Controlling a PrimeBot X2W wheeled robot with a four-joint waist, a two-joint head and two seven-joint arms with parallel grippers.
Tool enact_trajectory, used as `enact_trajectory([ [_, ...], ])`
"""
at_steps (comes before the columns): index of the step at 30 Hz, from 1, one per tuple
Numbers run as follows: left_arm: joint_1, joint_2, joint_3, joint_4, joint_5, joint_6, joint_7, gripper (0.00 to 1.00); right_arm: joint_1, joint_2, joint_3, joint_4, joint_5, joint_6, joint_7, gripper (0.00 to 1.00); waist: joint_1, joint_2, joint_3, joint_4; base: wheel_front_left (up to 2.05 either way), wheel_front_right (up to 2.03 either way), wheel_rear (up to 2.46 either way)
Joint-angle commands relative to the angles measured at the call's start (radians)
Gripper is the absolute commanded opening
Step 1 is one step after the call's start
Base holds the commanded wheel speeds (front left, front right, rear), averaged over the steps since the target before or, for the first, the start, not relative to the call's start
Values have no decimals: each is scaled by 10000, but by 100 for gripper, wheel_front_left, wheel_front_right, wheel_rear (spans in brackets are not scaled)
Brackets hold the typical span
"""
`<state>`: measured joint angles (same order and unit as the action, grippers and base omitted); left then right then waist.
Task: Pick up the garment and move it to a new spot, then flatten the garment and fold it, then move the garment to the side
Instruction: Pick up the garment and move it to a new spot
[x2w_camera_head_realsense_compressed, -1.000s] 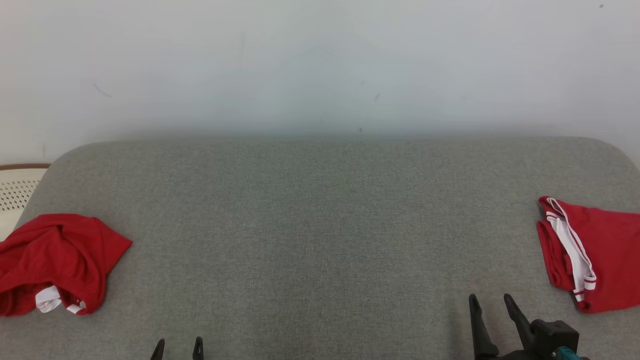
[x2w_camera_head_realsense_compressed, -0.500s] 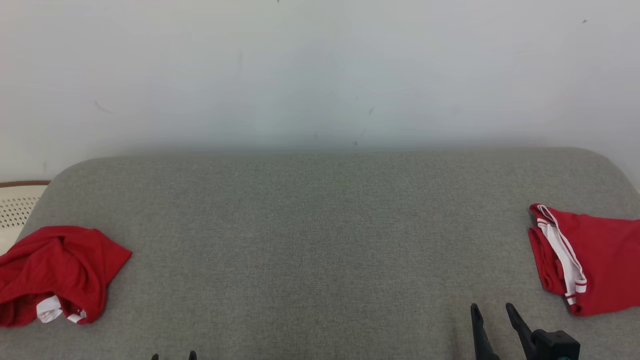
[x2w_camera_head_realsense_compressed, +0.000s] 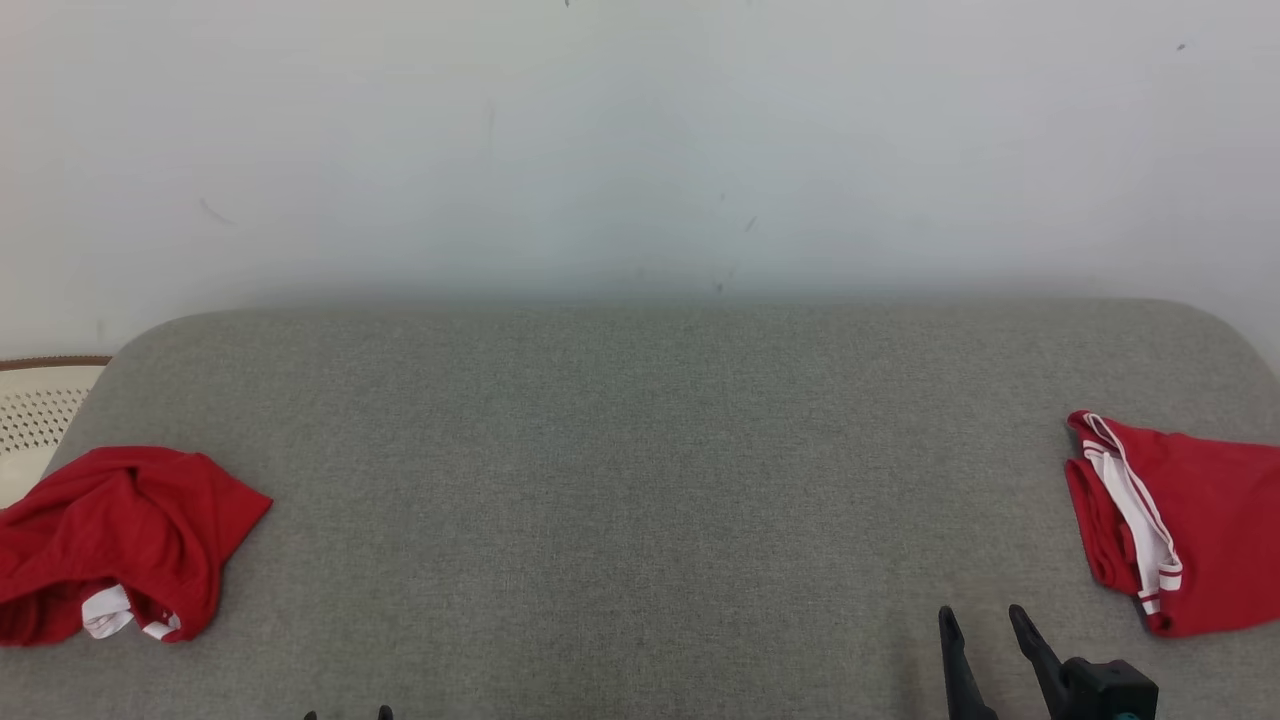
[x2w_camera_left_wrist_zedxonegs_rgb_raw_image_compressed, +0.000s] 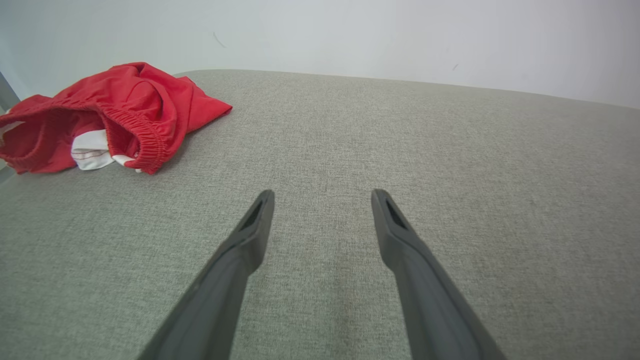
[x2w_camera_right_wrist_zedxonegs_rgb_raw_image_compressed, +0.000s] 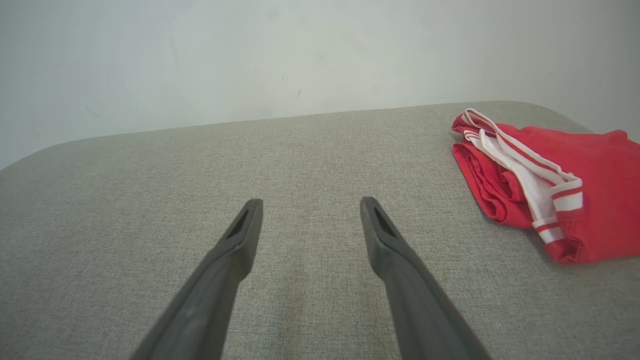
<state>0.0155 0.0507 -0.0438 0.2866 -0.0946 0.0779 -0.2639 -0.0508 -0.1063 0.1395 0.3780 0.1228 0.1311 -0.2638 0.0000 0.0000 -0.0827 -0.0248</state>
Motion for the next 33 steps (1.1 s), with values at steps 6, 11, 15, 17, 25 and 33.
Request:
enact_trajectory([
  [6, -55, 3, 32, 37, -163, 0, -4, 100, 37, -40, 186, -43, 117, -9, 3, 100, 0, 0, 100, 372, 0, 0, 0],
  [11, -93, 5, 126, 56, -90, 39, -4, 100, 17, -42, 445, -51, 192, -9, 3, 100, 0, 0, 217, 999, 0, 0, 0],
  [15, -69, 6, 220, 66, -43, 60, -4, 100, -80, -34, 619, -45, 229, -9, 3, 100, 0, 0, 309, 1476, 0, 0, 0],
  [17, -68, 6, 281, 82, -15, 61, -4, 100, -154, -40, 690, -28, 275, -9, 3, 100, 0, 0, 362, 1826, 0, 0, 0],
  [25, 35, 3, 687, 107, 74, 16, -4, 100, -290, -1, 1105, 41, 492, -9, 1, 100, 0, 0, 487, 3196, 0, 0, 0],
  [33, -64, 5, 797, 111, -111, -26, -6, 100, -423, -101, 1231, 83, 465, -9, 5, 100, 0, 0, 658, 4460, 0, 0, 0],
])
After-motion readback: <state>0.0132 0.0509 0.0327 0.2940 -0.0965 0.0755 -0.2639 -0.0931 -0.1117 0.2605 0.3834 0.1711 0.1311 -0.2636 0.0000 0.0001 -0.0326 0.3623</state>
